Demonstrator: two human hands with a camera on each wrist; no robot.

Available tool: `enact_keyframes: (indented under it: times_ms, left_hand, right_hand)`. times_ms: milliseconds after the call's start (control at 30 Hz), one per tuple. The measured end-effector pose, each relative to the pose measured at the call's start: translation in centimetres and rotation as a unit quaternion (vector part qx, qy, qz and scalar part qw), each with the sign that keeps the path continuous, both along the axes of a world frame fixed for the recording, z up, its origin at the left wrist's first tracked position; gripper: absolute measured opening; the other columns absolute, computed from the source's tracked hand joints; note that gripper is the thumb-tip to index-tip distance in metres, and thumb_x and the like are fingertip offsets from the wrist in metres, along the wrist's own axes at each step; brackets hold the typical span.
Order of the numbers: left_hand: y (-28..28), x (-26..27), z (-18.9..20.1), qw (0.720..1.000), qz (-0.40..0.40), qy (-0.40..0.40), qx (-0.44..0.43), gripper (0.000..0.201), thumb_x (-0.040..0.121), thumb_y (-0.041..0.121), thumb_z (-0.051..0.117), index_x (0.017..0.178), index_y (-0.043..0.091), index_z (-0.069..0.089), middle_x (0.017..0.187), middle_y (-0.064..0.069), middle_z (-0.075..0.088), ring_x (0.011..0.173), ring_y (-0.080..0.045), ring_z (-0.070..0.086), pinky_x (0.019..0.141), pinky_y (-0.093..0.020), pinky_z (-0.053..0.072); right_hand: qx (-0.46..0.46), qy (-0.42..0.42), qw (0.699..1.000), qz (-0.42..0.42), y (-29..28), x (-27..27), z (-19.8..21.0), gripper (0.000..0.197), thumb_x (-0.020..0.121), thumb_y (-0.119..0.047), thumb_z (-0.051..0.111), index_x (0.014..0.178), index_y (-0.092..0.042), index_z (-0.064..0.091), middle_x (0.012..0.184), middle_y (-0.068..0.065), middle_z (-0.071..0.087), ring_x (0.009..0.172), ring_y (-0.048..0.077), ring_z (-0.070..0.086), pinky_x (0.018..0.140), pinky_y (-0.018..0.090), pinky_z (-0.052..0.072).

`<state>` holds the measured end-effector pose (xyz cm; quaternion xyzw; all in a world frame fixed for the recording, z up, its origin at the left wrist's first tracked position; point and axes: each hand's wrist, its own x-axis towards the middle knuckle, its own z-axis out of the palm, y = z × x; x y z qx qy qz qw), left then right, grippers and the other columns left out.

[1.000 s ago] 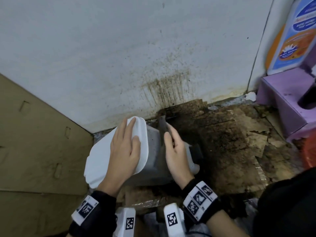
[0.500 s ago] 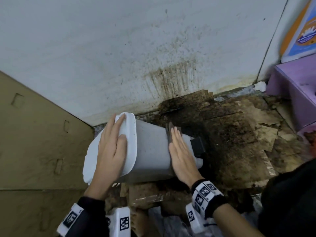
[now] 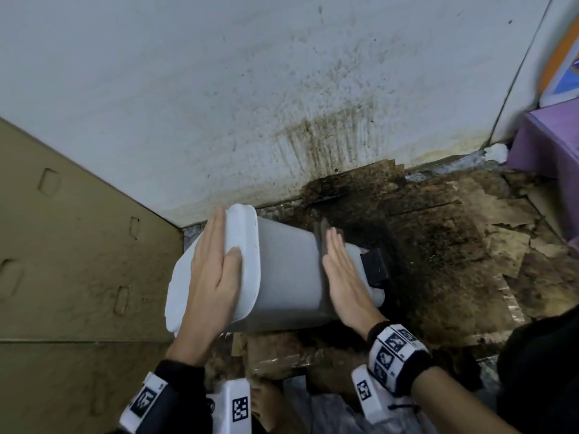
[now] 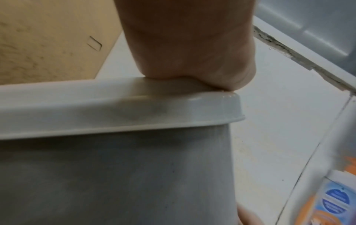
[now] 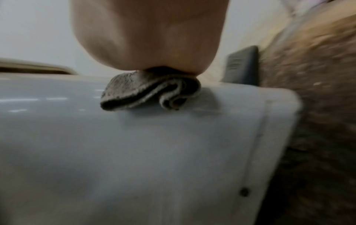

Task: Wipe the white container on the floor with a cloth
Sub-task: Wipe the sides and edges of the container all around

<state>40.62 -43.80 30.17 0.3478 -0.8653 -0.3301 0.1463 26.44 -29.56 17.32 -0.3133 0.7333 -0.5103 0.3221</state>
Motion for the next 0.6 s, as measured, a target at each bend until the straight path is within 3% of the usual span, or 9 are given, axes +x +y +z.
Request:
enact_keyframes:
  times_ms: [100,233,400,500,600]
  left_hand:
    - [0.5,-0.3,0.0,1.0,-0.006,-0.002,-0.018,0.063,0.105,0.04,0.028,0.166,0.035,0.012,0.173,0.021,0.011,0.156,0.011,0.007,0.13,-0.025,0.007]
    - [0.8,-1.1,-0.3,0.999,-0.014,-0.025,-0.031,0.065,0.106,0.047,0.026,0.167,0.033,0.01,0.175,0.019,0.007,0.157,0.01,0.002,0.128,-0.019,0.003]
    - [0.8,-1.2,-0.4,0.999,-0.022,-0.022,-0.042,0.07,0.104,0.056,0.025,0.168,0.03,0.012,0.175,0.018,0.008,0.158,0.009,0.003,0.126,-0.015,0.001]
    - [0.0,-1.4,-0.3,0.999,-0.01,-0.014,-0.039,0.066,0.106,0.052,0.028,0.168,0.031,0.015,0.174,0.019,0.012,0.158,0.007,0.006,0.13,-0.025,0.006]
    - [-0.5,-0.9,0.1,1.0,0.013,-0.011,-0.019,0.067,0.105,0.052,0.03,0.167,0.033,0.015,0.167,0.026,0.014,0.157,0.007,0.01,0.13,-0.027,0.009]
  right_hand:
    - [0.014,-0.033,0.999,-0.029,-0.9,1.1,1.8,0.047,0.111,-0.033,0.012,0.15,-0.032,-0.014,0.163,-0.017,-0.023,0.153,-0.001,-0.019,0.129,0.033,-0.004]
    - [-0.051,-0.004,0.999,0.015,-2.7,5.1,7.4,0.06,0.104,-0.051,0.0,0.159,-0.031,-0.015,0.167,-0.018,-0.025,0.149,-0.01,-0.024,0.124,0.023,-0.011]
    - [-0.029,-0.101,0.994,-0.017,-5.9,0.1,8.6,0.063,0.106,-0.055,0.004,0.162,-0.028,-0.005,0.169,-0.016,-0.012,0.152,-0.006,-0.011,0.129,0.032,-0.003]
    - [-0.04,-0.045,0.998,-0.013,-4.5,4.0,8.8,0.063,0.101,-0.059,-0.001,0.157,-0.032,-0.013,0.167,-0.019,-0.02,0.15,-0.009,-0.019,0.128,0.028,-0.006]
    - [-0.049,0.011,0.998,0.022,-3.0,7.3,8.0,0.065,0.095,-0.06,-0.004,0.155,-0.037,-0.018,0.165,-0.023,-0.025,0.148,-0.011,-0.023,0.125,0.024,-0.011]
